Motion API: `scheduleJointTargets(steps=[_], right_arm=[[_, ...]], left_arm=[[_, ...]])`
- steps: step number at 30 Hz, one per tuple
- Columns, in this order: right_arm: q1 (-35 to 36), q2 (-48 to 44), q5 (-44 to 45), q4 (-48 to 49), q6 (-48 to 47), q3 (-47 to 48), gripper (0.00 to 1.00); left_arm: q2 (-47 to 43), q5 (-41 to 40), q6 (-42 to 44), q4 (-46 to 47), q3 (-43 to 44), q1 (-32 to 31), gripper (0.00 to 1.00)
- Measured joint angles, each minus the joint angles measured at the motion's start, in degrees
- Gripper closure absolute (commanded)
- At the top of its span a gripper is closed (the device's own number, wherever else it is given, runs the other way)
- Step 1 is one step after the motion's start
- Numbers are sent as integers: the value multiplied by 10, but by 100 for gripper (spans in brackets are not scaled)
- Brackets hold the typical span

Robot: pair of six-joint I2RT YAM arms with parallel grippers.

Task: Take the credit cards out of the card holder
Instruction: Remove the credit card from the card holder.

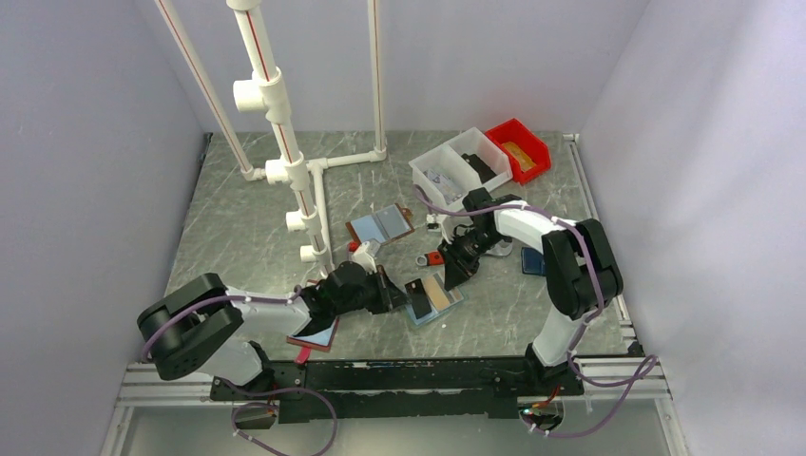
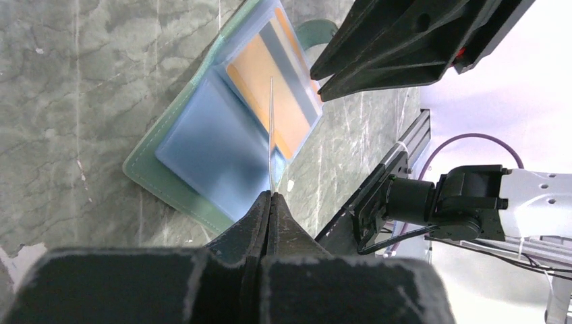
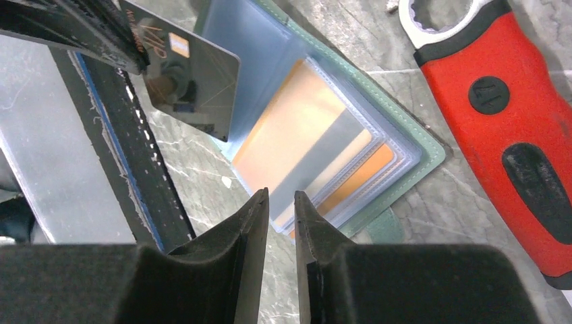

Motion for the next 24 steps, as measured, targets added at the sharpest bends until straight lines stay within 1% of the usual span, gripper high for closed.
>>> scheduleJointTargets(steps=[5,24], right_arm=[[-3,-10,-19,-11,-13,0,75],[-18,-48,-84,-44,-61,0,73]], left_arm=[[-10,0,16,-21,0,0,100],[-37,-1,71,-32,1,-23,100]])
